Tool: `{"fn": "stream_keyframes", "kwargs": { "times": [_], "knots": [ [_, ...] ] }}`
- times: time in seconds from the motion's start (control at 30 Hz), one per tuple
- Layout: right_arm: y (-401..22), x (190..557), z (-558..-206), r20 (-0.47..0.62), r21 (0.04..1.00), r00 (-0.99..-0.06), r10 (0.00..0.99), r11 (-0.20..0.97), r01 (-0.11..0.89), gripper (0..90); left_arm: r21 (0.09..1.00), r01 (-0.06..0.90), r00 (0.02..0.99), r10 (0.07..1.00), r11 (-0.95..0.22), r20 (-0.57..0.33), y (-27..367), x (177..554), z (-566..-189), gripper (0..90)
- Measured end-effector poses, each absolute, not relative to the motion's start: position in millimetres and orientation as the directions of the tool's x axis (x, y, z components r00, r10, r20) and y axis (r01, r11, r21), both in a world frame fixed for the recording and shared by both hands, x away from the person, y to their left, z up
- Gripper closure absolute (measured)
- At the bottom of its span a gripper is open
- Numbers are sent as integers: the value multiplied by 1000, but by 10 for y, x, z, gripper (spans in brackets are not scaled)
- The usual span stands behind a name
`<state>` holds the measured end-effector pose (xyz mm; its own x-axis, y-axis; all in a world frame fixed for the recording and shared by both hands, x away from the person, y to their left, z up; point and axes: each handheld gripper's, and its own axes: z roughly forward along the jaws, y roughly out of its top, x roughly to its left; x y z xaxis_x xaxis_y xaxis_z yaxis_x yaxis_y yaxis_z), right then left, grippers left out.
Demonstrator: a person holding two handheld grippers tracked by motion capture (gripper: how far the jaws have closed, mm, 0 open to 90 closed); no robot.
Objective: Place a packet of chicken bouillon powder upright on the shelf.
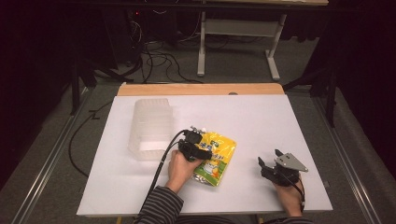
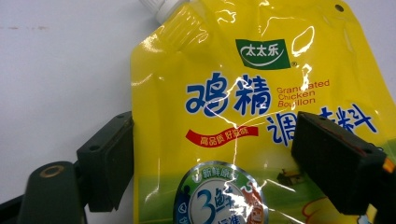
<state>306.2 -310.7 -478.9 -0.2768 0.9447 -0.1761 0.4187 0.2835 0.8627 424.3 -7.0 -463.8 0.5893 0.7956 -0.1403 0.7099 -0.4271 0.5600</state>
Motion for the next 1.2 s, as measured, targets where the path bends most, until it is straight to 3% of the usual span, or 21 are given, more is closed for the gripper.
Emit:
{"fn": "stream_keyframes", "kwargs": {
  "times": [0.2, 0.37, 0.5, 0.7, 1.03, 1.2],
  "knots": [
    [-3100, 3063, -4789, -180, 859, -278, 943, 289, 423, 294, 554, 708, 596, 791, -437, -137, -79, 4215, -4614, 297],
    [-3105, 3064, -4789, -180, 860, -276, 944, 287, 421, 294, 575, 674, 645, 749, -464, -151, -98, 4146, -4601, 563],
    [-3104, 3064, -4789, -177, 861, -278, 944, 285, 422, 294, 599, 626, 670, 738, -499, -85, -129, 4078, -4590, 665],
    [-3110, 3060, -4788, -172, 864, -276, 946, 279, 419, 293, 599, 617, 684, 724, -510, -88, -73, 4097, -4572, 785],
    [-3114, 3055, -4786, -168, 866, -274, 947, 274, 418, 293, 618, 608, 696, 709, -499, -114, -14, 4071, -4497, 812],
    [-3110, 3058, -4787, -172, 865, -280, 945, 281, 416, 293, 676, 569, 717, 685, -469, -128, 31, 3970, -4349, 813]
  ]
}}
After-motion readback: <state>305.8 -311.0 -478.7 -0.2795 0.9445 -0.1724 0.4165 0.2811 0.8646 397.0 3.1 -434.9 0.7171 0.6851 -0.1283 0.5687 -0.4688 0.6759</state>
